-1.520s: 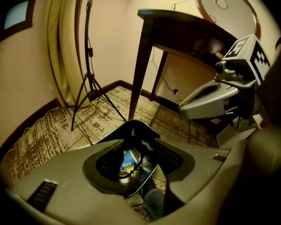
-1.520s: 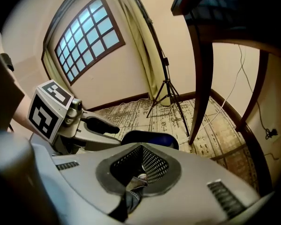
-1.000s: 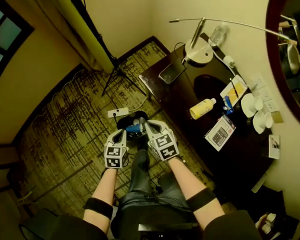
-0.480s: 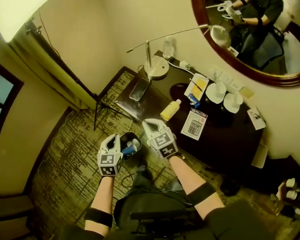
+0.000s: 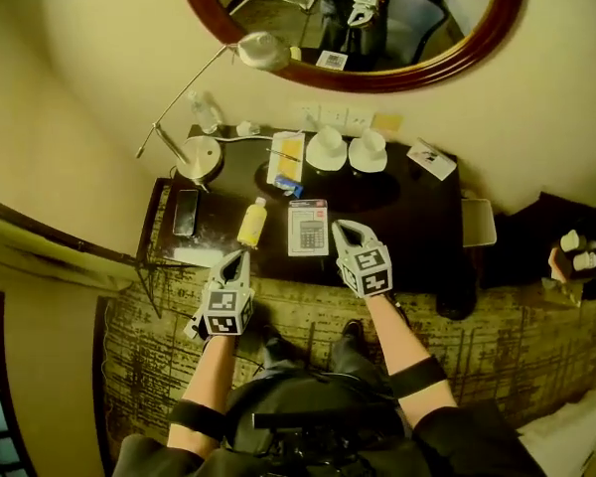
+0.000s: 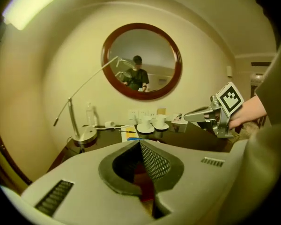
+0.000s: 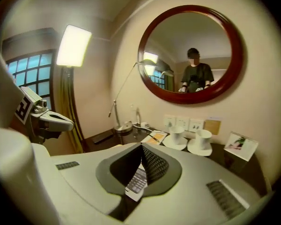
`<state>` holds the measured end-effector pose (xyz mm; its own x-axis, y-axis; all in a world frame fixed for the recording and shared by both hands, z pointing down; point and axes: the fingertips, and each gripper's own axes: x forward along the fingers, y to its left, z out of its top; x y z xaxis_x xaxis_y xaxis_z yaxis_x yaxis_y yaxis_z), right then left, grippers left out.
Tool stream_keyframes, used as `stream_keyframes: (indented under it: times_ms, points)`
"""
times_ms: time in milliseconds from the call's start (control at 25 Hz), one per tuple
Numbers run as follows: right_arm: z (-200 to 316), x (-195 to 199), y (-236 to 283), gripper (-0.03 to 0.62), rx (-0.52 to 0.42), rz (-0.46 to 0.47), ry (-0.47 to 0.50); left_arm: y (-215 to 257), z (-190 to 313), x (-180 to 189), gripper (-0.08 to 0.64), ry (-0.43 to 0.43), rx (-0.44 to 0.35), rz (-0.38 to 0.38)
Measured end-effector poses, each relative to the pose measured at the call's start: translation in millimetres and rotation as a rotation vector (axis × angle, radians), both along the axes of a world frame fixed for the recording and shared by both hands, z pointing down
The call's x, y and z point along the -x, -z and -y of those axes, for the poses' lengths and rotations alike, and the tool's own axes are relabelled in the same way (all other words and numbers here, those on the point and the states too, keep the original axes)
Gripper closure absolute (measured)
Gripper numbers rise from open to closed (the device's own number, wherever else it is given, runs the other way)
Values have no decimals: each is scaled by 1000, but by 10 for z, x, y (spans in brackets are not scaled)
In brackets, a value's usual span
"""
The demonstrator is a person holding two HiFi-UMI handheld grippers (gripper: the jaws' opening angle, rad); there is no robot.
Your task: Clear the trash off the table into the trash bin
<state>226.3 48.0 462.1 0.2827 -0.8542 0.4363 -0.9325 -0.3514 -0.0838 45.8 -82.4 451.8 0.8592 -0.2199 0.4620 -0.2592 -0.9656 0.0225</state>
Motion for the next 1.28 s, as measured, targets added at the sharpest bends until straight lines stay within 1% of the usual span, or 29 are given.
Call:
stream_keyframes:
  times_ms: [120, 240, 320, 400, 600, 760, 960, 1040, 1120, 1160, 1280]
  points:
    - [-598, -342, -90, 591, 17, 5, -125, -23, -239, -416, 553, -93, -8, 5]
    - [-1067, -519, -181, 591, 26, 24, -221, -31, -507, -702, 554, -182, 0, 15]
    - [-1262, -567, -231, 591, 25, 40, -261, -27, -630, -826, 554, -216, 0, 14]
    - [-1347, -575, -278, 591, 26, 47, -275, -41, -712, -902, 554, -234, 8, 10]
    - [-1290, -508, -332, 591, 37, 51, -238, -98, -734, -947, 554, -231, 5, 4]
    - [-1177, -482, -357, 591, 41, 56, -207, -109, -766, -925, 555, -228, 40, 24]
    - [-1022, -435, -387, 591, 45, 66, -157, -139, -606, -912, 555, -162, 25, 12]
    - [-962, -420, -390, 591, 44, 70, -137, -177, -561, -893, 555, -139, 40, 40]
    - [-898, -404, -389, 591, 46, 70, -115, -268, -421, -878, 555, -100, 37, 63]
    - [-870, -394, -393, 591, 49, 70, -104, -325, -339, -876, 537, -80, 38, 74]
    - [-820, -344, -439, 591, 68, 67, -72, -534, -135, -869, 436, -42, 63, 137]
